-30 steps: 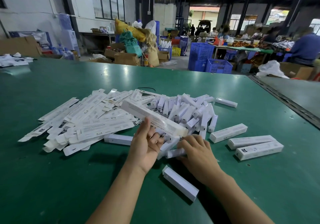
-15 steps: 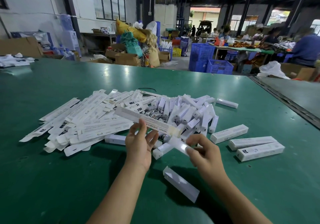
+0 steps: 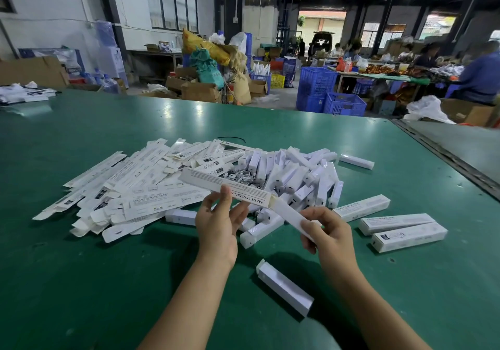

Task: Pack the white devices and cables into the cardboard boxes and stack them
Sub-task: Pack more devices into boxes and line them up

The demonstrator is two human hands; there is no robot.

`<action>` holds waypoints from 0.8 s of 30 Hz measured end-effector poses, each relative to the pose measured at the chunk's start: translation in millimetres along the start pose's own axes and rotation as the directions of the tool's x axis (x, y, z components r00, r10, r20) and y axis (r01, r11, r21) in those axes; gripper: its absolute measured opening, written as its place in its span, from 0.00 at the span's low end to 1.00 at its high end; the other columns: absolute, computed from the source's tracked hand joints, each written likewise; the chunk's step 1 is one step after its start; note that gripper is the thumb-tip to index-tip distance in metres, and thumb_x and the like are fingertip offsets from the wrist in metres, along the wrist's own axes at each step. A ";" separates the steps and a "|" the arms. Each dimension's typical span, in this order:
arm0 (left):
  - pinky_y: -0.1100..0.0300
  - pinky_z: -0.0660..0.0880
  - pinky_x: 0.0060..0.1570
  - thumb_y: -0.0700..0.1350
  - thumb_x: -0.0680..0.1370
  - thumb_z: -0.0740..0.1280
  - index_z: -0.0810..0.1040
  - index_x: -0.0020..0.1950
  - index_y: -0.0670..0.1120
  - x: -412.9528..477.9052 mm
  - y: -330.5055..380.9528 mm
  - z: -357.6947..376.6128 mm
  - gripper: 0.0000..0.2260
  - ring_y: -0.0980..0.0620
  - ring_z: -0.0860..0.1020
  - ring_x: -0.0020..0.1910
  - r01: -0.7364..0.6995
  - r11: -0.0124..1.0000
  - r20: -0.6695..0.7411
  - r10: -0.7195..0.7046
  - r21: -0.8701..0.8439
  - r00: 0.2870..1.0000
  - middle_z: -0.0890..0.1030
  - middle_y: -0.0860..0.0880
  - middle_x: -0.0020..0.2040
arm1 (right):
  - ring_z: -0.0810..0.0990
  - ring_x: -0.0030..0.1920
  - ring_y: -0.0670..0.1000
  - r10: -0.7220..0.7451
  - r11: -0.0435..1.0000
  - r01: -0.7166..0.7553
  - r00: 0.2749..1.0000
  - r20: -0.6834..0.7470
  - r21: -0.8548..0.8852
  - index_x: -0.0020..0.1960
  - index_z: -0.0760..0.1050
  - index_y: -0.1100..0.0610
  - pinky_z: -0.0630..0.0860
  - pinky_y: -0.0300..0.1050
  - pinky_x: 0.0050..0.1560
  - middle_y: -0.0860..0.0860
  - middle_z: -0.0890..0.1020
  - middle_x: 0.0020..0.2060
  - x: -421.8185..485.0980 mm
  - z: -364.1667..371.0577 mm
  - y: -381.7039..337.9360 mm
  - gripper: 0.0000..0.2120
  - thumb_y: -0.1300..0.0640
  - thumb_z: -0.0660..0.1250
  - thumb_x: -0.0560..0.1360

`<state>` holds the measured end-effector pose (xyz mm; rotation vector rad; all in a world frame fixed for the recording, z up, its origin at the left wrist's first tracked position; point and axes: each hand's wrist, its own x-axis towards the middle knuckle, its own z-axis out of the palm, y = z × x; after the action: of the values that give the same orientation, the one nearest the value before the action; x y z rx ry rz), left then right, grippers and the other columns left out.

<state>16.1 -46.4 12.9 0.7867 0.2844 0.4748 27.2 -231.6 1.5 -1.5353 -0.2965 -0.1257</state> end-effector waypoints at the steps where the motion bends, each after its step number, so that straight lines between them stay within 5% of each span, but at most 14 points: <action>1: 0.58 0.83 0.39 0.53 0.68 0.72 0.73 0.49 0.45 -0.1 -0.3 -0.2 0.17 0.48 0.86 0.40 -0.002 1.000 -0.003 0.002 -0.004 1.000 0.86 0.52 0.39 | 0.69 0.25 0.49 0.003 1.000 -0.003 1.000 0.003 -0.009 0.40 0.79 0.51 0.66 0.37 0.26 0.52 0.72 0.24 -0.2 -0.2 1.0 0.12 0.66 0.66 0.76; 7: 0.60 0.83 0.40 0.52 0.68 0.73 0.74 0.50 0.44 -2.7 -0.9 1.6 0.18 0.48 0.86 0.40 -0.025 0.999 -0.001 0.025 0.033 1.000 0.87 0.50 0.40 | 0.68 0.25 0.48 0.029 0.999 -0.029 0.999 -0.014 0.036 0.41 0.82 0.52 0.66 0.36 0.26 0.52 0.72 0.23 2.8 1.7 -1.4 0.04 0.58 0.68 0.69; 13: 0.61 0.81 0.38 0.50 0.68 0.73 0.73 0.49 0.43 -12.4 -6.7 9.0 0.17 0.44 0.86 0.44 -0.033 0.995 0.076 0.025 0.099 0.997 0.87 0.46 0.47 | 0.73 0.30 0.49 0.104 0.963 -0.098 0.995 -0.009 0.251 0.45 0.83 0.55 0.71 0.40 0.31 0.55 0.77 0.32 7.1 -0.4 4.5 0.11 0.68 0.66 0.76; 18: 0.55 0.82 0.45 0.42 0.71 0.74 0.78 0.50 0.43 -18.0 -12.1 10.5 0.11 0.45 0.85 0.45 -0.068 0.990 0.176 0.045 0.126 0.983 0.86 0.44 0.48 | 0.86 0.43 0.51 0.247 0.900 -0.118 0.931 -0.268 0.419 0.58 0.75 0.57 0.82 0.39 0.44 0.59 0.80 0.56 10.9 0.5 4.2 0.16 0.65 0.73 0.73; 20: 0.47 0.82 0.52 0.37 0.74 0.73 0.78 0.53 0.38 -18.4 -15.2 8.8 0.10 0.40 0.84 0.51 -0.069 0.981 0.183 0.035 0.183 0.982 0.84 0.38 0.53 | 0.86 0.45 0.50 0.262 0.919 -0.127 0.905 -0.337 0.373 0.60 0.76 0.55 0.81 0.43 0.51 0.58 0.80 0.59 10.6 -2.0 3.6 0.20 0.63 0.75 0.71; 24: 0.47 0.82 0.53 0.33 0.74 0.72 0.76 0.56 0.33 -18.6 -18.6 7.9 0.12 0.36 0.82 0.56 -0.064 0.977 0.176 0.028 0.204 0.984 0.82 0.34 0.56 | 0.86 0.46 0.49 0.254 0.930 -0.135 0.908 -0.333 0.341 0.58 0.79 0.52 0.78 0.48 0.59 0.54 0.83 0.54 9.4 -4.3 -0.9 0.16 0.61 0.75 0.72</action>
<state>9.0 -72.0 5.9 1.0358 0.1560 0.4214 36.4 -234.9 4.8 -1.1875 0.1400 -0.1977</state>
